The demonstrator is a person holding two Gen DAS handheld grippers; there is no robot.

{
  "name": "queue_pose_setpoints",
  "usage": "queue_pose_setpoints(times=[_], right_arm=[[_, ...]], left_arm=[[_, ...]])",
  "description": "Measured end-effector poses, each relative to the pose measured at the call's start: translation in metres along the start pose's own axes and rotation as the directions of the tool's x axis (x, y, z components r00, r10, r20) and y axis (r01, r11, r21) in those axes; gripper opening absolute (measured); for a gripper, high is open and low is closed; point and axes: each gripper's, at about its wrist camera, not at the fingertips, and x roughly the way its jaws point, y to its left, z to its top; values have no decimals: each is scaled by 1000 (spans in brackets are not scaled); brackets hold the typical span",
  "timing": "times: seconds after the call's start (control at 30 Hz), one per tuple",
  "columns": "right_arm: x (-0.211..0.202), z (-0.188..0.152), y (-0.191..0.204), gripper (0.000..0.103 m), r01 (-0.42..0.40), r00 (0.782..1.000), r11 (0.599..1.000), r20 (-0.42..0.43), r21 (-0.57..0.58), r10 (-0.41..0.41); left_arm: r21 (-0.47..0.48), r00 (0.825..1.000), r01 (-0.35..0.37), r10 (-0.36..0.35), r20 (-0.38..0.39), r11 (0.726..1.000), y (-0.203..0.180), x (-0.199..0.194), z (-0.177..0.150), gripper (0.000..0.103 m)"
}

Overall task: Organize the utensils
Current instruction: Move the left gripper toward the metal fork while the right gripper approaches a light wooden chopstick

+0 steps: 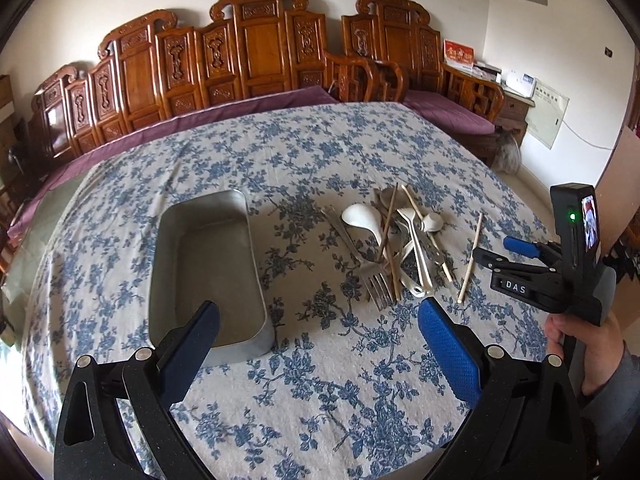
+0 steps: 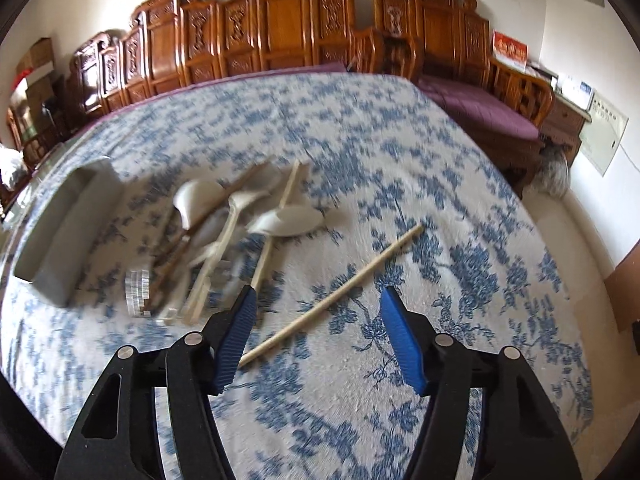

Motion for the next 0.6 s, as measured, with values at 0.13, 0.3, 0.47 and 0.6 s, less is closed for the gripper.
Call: queue_pose_setpoints(times=[0.13, 0.3, 0.47, 0.6], right_arm=[[19, 0, -7, 65, 9, 1000, 1000, -24, 24, -8], [34, -3, -14, 63, 20, 999, 999, -42, 36, -18], [34, -4, -14, 61, 30, 999, 1000, -22, 8, -30], [31, -4, -15, 36, 28, 1000, 1000, -8, -1, -28]], left_arm=[[3, 999, 6, -6, -35, 1000, -4, 19, 1, 94], [-5, 997, 21, -21, -74, 1000, -11, 46, 4, 89], [-27, 992, 46, -49, -120, 999, -20, 76, 8, 82], [-32, 988, 36, -41, -150, 999, -27, 102, 11, 76]])
